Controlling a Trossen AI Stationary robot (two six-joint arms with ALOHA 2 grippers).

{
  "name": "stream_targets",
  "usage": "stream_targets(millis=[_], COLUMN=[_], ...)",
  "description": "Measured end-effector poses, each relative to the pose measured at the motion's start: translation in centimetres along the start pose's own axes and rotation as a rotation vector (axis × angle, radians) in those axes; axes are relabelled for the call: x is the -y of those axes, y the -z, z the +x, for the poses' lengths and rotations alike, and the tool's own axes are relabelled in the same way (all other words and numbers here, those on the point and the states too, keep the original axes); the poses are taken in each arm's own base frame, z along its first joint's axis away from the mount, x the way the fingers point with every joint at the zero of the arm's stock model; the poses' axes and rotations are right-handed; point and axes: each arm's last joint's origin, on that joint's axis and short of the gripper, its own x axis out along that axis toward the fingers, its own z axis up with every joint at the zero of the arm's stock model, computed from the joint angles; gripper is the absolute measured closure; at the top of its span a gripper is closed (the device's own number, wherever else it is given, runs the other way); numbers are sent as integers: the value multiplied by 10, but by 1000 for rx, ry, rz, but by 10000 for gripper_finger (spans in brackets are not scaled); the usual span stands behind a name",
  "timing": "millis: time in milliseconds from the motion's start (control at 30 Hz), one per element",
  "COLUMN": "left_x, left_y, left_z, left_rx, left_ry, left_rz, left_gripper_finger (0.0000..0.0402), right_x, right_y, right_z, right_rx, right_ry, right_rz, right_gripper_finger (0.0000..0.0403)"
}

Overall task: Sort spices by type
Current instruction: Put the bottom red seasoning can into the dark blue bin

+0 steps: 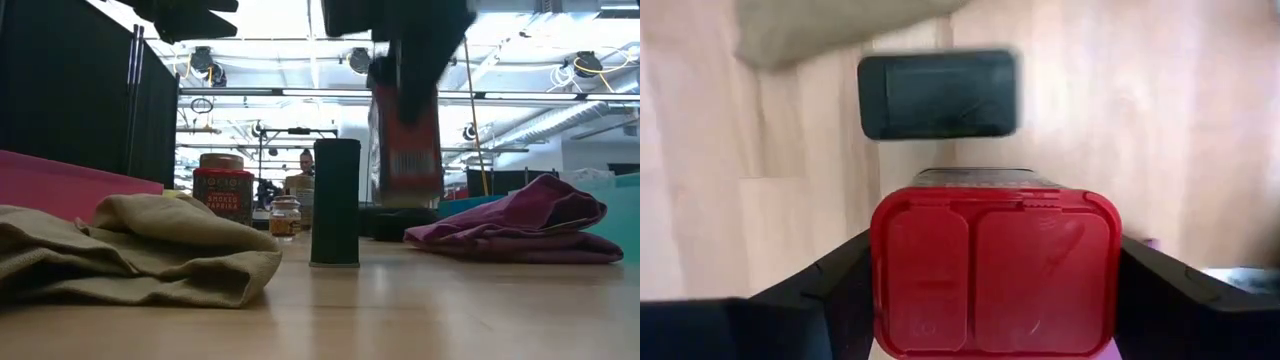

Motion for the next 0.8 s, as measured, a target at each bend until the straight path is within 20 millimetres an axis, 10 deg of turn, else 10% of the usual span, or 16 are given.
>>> stream_targets(millis=[200,467,800], left_x=[0,0,-2], left_y=[-1,-5,-5], left_z=[0,0,0], left_rx=[8,43,42], left_ry=[-6,-10,-53], left_rz=[11,-8,-14], left_gripper_finger=[91,91,91], right_x=[41,153,289], right_y=[-2,18,100], right_z=[-56,-122,-168], right_rx=[30,157,266], right_ry=[46,182,350], right_rz=[107,511,1051], right_gripper_finger=[123,122,123])
